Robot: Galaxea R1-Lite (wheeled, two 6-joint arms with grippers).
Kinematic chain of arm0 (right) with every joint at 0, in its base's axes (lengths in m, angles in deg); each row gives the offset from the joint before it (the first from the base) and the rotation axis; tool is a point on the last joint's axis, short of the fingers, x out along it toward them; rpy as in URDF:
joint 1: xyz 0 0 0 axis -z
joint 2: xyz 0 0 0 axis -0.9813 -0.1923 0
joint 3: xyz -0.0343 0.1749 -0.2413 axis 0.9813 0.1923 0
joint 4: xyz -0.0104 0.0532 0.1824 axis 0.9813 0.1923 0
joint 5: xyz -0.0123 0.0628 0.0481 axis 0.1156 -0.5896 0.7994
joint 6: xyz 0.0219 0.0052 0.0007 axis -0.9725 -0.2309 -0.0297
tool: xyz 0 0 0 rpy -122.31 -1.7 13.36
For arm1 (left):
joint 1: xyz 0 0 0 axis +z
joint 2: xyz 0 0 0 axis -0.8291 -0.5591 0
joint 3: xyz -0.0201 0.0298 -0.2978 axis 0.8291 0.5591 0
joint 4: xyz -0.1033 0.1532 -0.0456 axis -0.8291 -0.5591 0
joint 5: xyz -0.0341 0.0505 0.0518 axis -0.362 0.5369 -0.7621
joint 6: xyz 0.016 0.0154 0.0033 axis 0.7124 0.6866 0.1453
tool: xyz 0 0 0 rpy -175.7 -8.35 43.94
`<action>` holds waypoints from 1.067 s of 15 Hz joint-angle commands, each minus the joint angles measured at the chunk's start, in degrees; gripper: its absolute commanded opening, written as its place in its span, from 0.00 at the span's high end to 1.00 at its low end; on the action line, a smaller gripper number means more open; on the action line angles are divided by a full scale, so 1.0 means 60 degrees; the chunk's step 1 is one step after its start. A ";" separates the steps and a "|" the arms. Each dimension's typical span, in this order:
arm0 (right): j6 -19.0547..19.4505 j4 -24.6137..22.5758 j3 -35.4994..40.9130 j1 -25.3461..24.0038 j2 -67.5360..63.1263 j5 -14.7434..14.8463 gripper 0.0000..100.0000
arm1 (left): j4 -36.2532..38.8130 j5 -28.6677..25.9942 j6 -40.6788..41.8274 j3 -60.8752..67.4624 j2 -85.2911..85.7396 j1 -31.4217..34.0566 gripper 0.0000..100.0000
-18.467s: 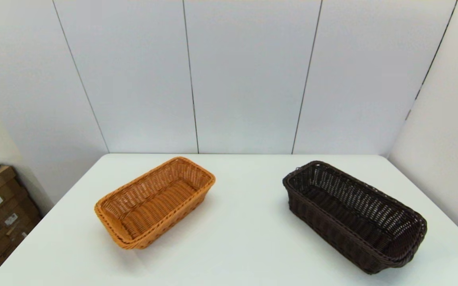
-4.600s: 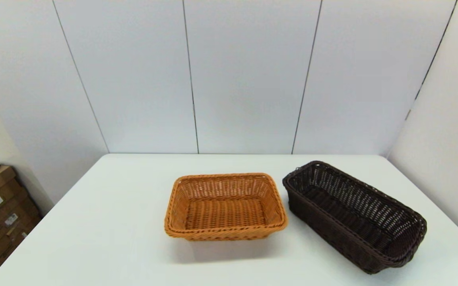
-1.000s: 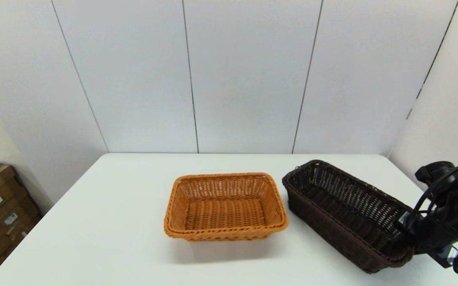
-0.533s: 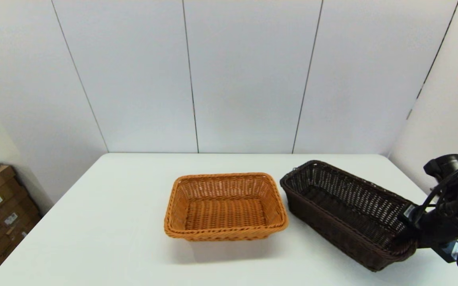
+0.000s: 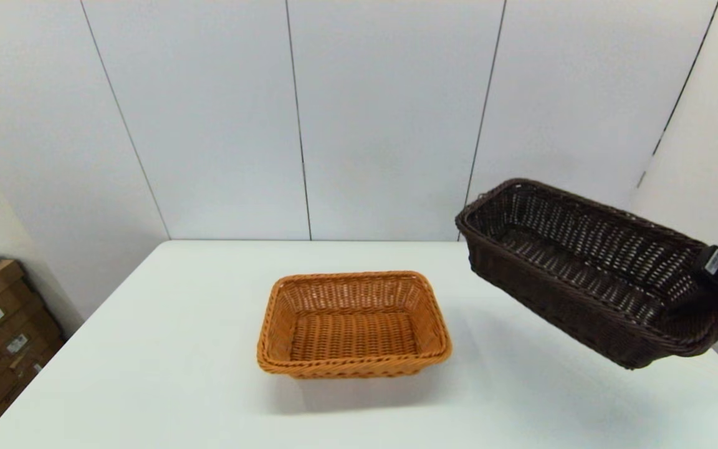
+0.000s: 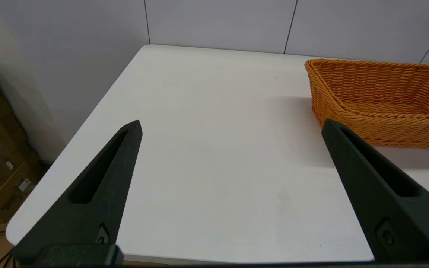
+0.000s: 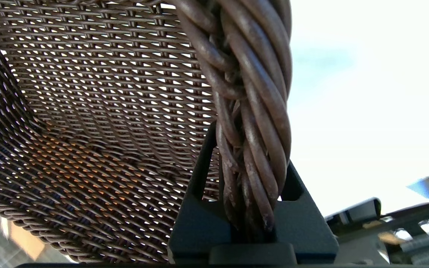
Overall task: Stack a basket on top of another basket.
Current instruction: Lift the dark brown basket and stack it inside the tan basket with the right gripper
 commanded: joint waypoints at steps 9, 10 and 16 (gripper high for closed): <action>0.3456 0.2216 -0.4027 -0.3062 0.0094 -0.1101 1.00 | -0.0002 0.0004 -0.0007 -0.0001 0.0002 0.0000 0.00; 0.3441 0.2231 -0.4540 -0.3706 -0.0272 -0.1086 1.00 | -0.0002 0.0004 -0.0007 -0.0001 0.0002 0.0000 0.00; 0.3485 0.2070 -0.6019 -0.6197 -0.2220 -0.0515 1.00 | -0.0002 0.0004 -0.0007 -0.0001 0.0002 0.0000 0.00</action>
